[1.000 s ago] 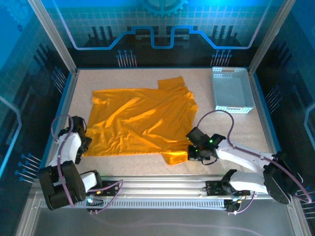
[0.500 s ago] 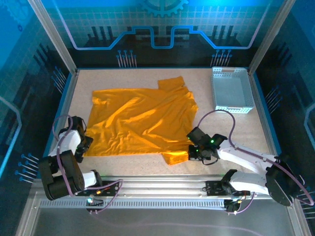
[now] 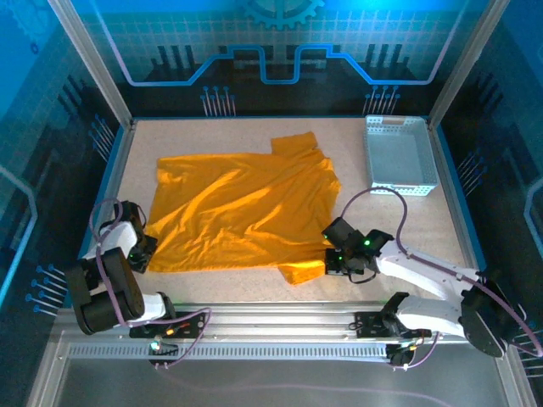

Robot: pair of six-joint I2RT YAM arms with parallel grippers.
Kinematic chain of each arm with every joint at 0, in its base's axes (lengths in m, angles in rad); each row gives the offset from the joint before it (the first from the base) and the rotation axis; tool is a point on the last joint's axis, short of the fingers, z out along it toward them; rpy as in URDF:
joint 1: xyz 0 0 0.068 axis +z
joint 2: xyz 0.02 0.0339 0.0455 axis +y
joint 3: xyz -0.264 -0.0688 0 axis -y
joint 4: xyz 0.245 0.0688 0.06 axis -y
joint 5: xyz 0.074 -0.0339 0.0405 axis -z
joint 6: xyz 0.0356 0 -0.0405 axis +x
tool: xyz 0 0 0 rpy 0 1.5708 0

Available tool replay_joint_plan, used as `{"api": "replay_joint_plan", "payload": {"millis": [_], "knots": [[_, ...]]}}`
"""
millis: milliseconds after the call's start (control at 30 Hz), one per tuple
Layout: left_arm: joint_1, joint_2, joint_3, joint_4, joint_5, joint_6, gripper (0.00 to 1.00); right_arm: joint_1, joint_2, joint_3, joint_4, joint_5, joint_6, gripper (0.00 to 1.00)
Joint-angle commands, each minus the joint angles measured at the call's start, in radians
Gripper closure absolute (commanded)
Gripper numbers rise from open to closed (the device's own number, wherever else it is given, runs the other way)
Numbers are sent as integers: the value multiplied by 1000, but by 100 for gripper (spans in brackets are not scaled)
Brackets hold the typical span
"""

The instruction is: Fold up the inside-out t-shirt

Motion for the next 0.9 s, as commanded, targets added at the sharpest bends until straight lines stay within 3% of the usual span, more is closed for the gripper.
{"api": "replay_joint_plan", "payload": {"millis": [0,133,433,500,600,700,867], "knots": [[11,2,-13,23,30,9,74,-20,-30,25,-48,34,-8,94],[10,-83,-23,0,33,13,80,-42,-76,42,-74,55,-18,97],[9,-267,-22,-60,48,72,67,-51,-158,70,-99,41,-16,100],[9,-266,-32,-46,72,78,79,-50,-157,57,-93,34,-10,100],[9,-250,-42,-45,89,73,83,-50,-156,33,-79,33,-6,100],[-2,-269,-36,-106,62,68,55,-50,-151,19,-65,25,-3,100],[-49,-349,-58,-183,-54,-29,47,-51,-134,9,-40,13,-7,100]]}}
